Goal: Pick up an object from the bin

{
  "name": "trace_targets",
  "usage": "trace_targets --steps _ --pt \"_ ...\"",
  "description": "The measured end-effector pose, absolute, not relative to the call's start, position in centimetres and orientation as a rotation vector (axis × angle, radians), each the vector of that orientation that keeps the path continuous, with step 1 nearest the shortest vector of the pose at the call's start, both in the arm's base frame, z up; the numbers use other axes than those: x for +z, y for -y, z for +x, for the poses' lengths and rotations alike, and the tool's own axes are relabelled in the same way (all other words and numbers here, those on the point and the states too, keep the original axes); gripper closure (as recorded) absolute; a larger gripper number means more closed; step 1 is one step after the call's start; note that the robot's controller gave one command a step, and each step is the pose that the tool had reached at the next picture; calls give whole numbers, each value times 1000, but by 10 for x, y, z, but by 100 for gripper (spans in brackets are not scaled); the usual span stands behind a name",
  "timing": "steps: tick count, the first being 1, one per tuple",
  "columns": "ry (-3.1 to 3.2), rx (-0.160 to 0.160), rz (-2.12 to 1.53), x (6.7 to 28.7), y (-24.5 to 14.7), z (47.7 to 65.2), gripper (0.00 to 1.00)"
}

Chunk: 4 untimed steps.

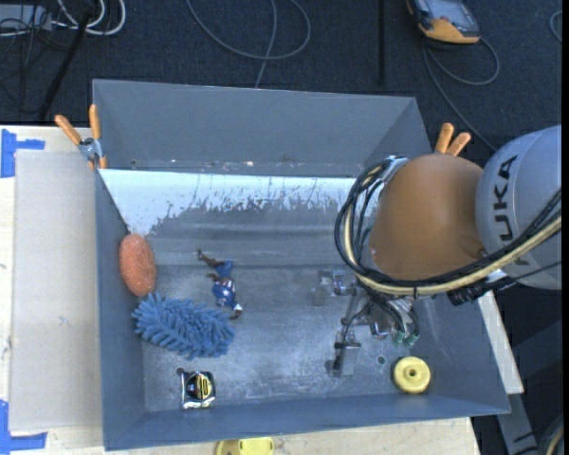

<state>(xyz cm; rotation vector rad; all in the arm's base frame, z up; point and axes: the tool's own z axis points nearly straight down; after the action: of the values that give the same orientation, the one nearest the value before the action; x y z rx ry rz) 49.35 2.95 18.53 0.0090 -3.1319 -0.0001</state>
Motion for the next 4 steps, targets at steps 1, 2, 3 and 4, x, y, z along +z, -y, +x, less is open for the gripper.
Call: trace_targets --steps 1,2,3,4 --pt "3139 -1 7 190 -29 495 0" --pt "3147 -1 -8 138 -25 496 0" --pt "3140 0 -17 85 -55 512 0" --pt "3141 -1 -3 71 -71 528 0"
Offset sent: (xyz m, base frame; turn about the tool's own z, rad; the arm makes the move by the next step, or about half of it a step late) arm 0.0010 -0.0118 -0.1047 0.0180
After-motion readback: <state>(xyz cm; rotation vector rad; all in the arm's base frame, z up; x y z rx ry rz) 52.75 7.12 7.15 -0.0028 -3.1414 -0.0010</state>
